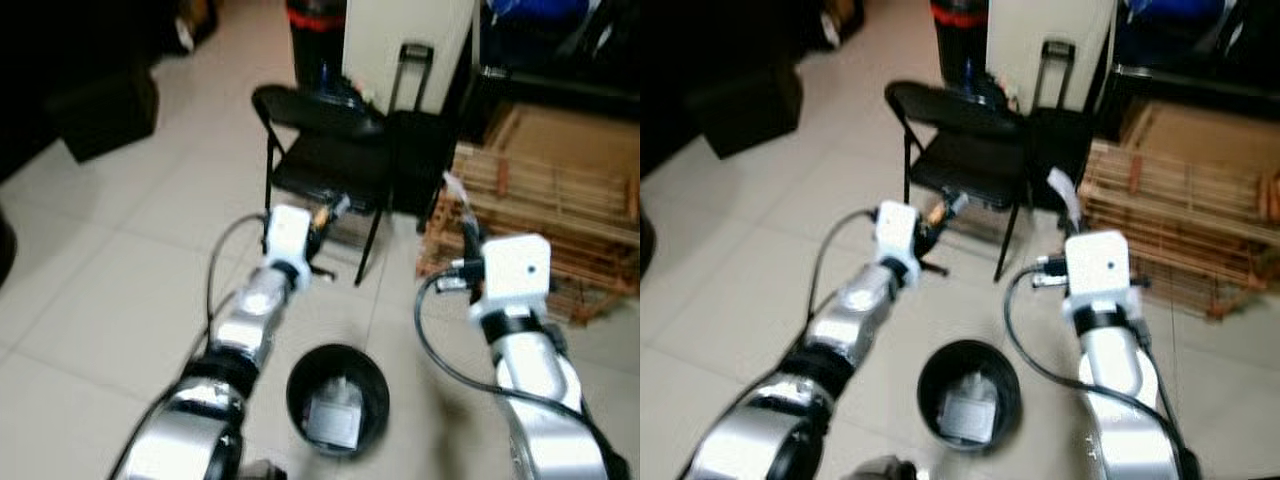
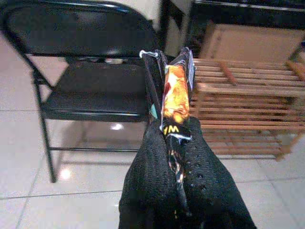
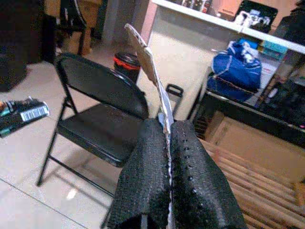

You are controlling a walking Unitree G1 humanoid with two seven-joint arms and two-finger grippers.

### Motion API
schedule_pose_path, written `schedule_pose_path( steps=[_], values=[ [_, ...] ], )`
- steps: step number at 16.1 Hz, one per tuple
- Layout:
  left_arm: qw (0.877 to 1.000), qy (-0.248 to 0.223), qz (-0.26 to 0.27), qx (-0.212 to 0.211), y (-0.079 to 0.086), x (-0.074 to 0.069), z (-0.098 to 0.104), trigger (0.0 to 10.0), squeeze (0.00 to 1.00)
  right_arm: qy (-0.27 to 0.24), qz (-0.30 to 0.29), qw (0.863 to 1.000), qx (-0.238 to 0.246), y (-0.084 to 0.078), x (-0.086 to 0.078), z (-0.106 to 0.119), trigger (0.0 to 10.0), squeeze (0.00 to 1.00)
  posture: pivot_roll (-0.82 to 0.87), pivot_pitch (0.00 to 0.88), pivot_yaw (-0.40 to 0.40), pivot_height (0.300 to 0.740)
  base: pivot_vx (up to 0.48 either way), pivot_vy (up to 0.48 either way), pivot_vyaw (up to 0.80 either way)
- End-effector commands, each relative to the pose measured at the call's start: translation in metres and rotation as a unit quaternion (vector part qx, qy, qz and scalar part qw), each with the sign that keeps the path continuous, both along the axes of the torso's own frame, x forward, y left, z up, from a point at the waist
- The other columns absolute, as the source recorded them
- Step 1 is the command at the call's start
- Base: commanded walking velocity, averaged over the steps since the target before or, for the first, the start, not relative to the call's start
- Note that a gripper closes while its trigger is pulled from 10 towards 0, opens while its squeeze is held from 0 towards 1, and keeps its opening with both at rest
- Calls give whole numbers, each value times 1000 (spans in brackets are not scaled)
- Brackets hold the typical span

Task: Picking trash to rubbish bin

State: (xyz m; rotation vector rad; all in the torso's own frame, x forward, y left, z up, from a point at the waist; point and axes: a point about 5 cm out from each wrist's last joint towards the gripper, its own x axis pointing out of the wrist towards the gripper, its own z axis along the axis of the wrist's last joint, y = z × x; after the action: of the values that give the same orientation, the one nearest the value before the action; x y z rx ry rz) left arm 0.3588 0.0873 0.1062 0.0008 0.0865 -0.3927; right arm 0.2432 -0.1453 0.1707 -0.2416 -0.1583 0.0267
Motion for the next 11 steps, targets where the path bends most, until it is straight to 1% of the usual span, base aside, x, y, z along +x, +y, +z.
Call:
schedule_pose_path(
  steps=[1, 4, 6, 7, 8, 9, 11],
  values=[
    [1000, 9, -2, 6, 0, -2, -6, 10000, 0, -7, 0, 1000, -5, 0, -2, 1, 10000, 0, 87, 117, -1, 740, 0, 0, 0],
    [1000, 23, -4, 12, 1, -5, -13, 10000, 0, -6, 0, 1000, -5, 0, -2, 1, 10000, 0, 86, 118, -2, 740, 0, 0, 0],
    [999, 44, -2, 29, 4, -8, -24, 10000, 0, -4, 1, 1000, -5, 1, -1, -1, 10000, 0, 88, 124, -6, 740, 0, 0, 0],
    [997, 61, -2, 39, 5, -12, -33, 10000, 0, 0, 3, 1000, -5, 2, -1, -4, 10000, 0, 87, 129, -8, 740, 0, 0, 0],
    [997, 65, -2, 41, 5, -12, -35, 10000, 0, 1, 4, 1000, -5, 3, -1, -5, 10000, 0, 87, 129, -8, 740, 0, 0, 0],
    [996, 76, -1, 46, 5, -15, -41, 10000, 0, 13, 9, 1000, -5, 4, 0, -12, 10000, 0, 80, 143, -14, 740, 0, 0, 0],
    [994, 96, 2, 61, 7, -22, -53, 10000, 0, 48, 18, 999, 1, 8, 0, -32, 10000, 0, 72, 155, -18, 740, 0, 0, 0]
  ],
)
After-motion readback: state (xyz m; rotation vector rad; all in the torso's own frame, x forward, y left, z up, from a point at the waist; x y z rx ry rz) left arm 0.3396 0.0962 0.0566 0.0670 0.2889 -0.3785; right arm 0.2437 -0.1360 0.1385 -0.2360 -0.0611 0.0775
